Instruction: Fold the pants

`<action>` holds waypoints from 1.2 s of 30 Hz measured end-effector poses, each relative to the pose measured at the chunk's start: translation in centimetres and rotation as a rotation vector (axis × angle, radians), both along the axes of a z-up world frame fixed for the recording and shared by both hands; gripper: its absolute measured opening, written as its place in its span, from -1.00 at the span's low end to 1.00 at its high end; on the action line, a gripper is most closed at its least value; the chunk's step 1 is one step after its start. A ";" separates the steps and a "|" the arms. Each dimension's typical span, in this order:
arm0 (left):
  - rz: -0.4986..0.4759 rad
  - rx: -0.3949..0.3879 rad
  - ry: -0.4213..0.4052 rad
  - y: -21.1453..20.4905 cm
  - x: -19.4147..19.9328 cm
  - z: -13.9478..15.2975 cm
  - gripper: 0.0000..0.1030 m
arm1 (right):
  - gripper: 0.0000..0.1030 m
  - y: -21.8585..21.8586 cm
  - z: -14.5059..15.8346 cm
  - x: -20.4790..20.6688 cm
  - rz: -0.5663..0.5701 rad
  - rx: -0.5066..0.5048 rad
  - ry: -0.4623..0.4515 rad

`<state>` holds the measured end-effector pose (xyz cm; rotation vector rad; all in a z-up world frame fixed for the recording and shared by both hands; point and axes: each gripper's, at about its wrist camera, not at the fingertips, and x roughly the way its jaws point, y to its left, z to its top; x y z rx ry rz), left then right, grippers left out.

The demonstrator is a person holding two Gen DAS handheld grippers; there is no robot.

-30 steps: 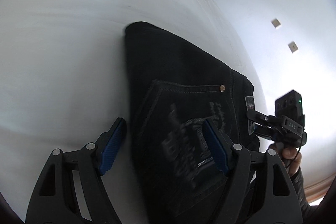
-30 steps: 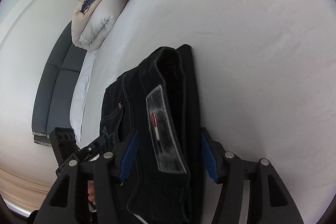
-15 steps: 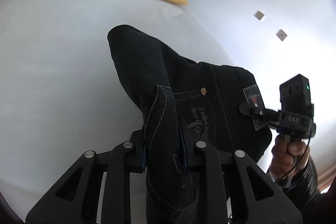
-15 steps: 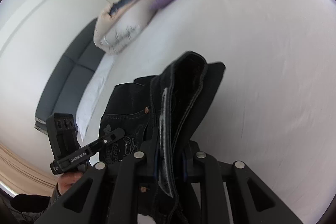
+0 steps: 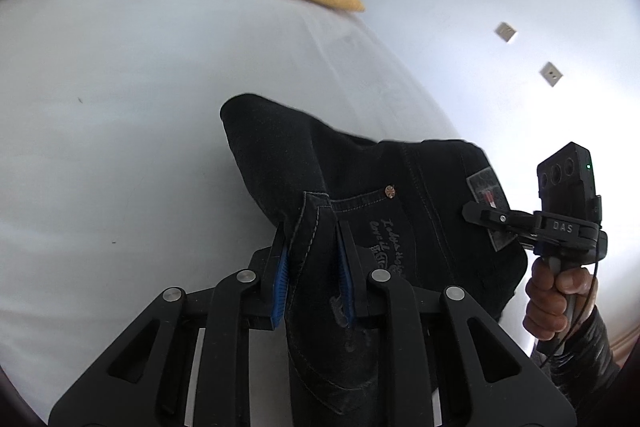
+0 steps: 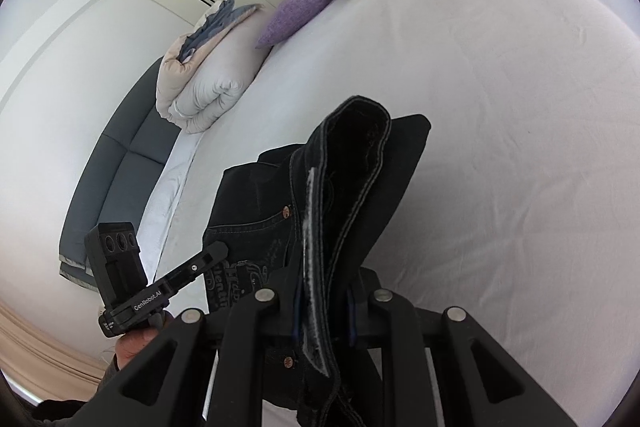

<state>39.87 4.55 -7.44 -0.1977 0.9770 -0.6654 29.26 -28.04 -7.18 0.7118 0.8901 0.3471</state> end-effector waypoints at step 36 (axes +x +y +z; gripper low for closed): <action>0.359 0.391 -0.678 5.8 -30.1 7.8 0.99 | 1.00 6.4 7.1 -27.4 -0.609 -0.693 -0.450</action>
